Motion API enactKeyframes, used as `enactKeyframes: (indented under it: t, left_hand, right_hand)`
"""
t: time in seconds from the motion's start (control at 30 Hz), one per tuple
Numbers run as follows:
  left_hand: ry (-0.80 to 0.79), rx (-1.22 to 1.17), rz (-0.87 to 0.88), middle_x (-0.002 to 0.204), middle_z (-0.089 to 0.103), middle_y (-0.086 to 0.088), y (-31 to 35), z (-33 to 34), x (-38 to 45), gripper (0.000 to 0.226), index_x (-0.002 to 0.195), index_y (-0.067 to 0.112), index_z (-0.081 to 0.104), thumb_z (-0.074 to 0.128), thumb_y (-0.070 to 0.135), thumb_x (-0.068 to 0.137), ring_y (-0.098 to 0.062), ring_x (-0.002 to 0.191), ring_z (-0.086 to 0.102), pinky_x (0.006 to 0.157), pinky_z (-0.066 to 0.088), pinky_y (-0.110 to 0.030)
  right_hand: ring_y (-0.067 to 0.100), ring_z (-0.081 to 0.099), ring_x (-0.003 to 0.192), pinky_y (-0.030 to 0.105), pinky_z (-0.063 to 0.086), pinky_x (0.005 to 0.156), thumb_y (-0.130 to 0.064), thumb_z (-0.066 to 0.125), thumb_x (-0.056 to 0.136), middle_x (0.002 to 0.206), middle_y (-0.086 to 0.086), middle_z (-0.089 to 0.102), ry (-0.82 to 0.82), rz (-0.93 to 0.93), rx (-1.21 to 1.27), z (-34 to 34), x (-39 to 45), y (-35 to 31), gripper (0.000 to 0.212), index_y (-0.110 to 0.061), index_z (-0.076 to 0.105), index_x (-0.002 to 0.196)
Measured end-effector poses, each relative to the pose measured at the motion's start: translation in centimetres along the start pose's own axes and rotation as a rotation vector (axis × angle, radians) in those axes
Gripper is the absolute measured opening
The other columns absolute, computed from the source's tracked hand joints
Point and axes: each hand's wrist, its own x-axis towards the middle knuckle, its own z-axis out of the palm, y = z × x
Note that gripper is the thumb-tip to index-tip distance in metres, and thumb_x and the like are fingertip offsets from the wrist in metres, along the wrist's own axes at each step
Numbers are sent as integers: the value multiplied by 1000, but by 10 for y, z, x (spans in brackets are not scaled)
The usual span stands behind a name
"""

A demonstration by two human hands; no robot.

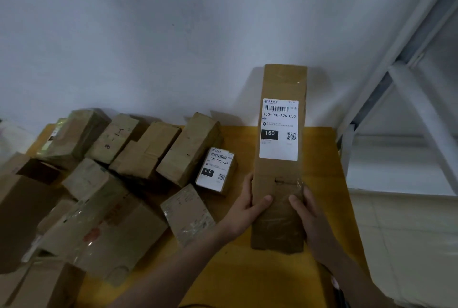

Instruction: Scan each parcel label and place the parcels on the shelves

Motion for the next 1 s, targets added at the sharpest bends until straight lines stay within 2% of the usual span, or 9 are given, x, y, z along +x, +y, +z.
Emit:
enactKeyframes:
  t: [0.13,0.3,0.43,0.53,0.6,0.67,0.77,0.83,1.0]
  left_hand:
    - [-63,-45,15,130,47,10,6,2,-23,64,130,49,16,57,14,95,5,107,59,83,53,-21]
    - [-76,-49,58,135,45,5,10,3,-53,73,136,48,10,56,11,94,-4,113,58,86,53,-24]
    - [-62,-47,92,136,45,5,7,4,-78,74,138,49,9,56,12,94,-3,113,59,86,53,-24]
    - [-49,-20,105,137,46,2,-1,2,-94,79,145,41,4,59,17,94,-6,116,58,89,53,-26]
    - [-47,12,120,137,45,4,-7,1,-106,82,147,38,2,59,16,93,-4,118,56,91,52,-26]
    - [-31,27,120,135,45,10,-14,2,-117,83,148,34,0,60,16,93,2,117,55,90,51,-22]
    - [-1,36,130,133,45,17,-29,4,-133,88,146,37,1,67,31,88,4,118,54,90,50,-19]
    - [13,38,127,134,45,15,-40,7,-143,85,141,45,7,70,39,84,2,120,54,89,51,-20]
    - [66,49,122,130,50,19,-57,16,-159,88,138,44,15,73,57,74,-2,120,54,91,50,-22]
  right_hand:
    - [14,64,108,35,56,86,-64,69,68,122,-5,64,-43,-54,-28,5,-25,-12,79,-30,47,135]
    - [13,65,105,31,57,80,-44,60,82,124,-4,63,-25,-57,-16,14,-53,-16,59,-30,46,137]
    - [9,63,110,28,57,78,-80,68,53,125,-13,61,10,-65,-1,14,-77,-17,92,-42,47,134]
    - [9,59,114,31,52,87,-87,63,49,126,-13,60,88,-63,-52,0,-90,-5,94,-42,49,130]
    - [13,57,114,34,49,89,-77,63,64,124,-9,59,185,-10,-192,-14,-95,15,74,-39,52,127]
    - [24,54,117,41,47,93,-51,58,87,128,2,57,320,66,-442,-33,-95,44,52,-27,51,133]
    - [42,50,114,50,46,90,-53,60,86,127,23,51,496,171,-737,-58,-97,86,68,-7,46,133]
    - [49,44,115,56,42,92,-38,68,85,132,31,41,605,320,-783,-67,-101,104,73,5,37,135]
    - [27,47,67,37,35,62,-14,62,90,76,15,51,442,505,-681,-77,-115,130,31,8,54,111]
